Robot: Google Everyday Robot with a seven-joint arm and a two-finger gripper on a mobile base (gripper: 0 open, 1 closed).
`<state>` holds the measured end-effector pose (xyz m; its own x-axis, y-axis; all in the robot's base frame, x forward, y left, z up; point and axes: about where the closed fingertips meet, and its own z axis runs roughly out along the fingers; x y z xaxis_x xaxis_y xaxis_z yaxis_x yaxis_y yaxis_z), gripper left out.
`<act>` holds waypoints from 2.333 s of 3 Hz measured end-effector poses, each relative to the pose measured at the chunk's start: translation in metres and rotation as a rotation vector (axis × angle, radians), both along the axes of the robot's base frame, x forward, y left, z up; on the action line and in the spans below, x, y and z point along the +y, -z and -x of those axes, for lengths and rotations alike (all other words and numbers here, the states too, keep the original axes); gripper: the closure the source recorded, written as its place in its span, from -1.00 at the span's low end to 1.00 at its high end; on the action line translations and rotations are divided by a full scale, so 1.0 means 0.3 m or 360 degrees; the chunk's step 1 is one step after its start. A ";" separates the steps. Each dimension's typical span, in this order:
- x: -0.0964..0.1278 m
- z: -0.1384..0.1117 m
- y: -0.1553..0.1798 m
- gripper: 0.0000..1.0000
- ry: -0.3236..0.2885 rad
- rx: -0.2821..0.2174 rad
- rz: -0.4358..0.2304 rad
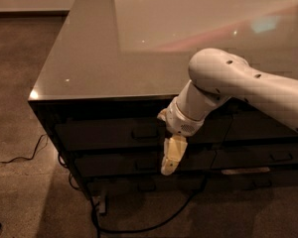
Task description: Open top drawer
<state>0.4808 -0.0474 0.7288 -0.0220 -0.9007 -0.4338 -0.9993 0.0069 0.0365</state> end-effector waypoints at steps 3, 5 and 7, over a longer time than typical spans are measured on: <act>-0.063 -0.161 0.133 -1.00 0.0181 -0.0117 0.0061; 0.004 -0.203 0.198 -1.00 0.0138 -0.0119 0.0071; -0.022 -0.260 0.258 -1.00 0.0221 -0.0116 0.0097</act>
Offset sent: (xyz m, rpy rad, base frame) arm 0.0561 -0.0333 -0.0366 -0.0426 -0.0664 -0.1342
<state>0.5588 -0.0540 0.6513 -0.1187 -0.9158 -0.3836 -0.9886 0.1452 -0.0406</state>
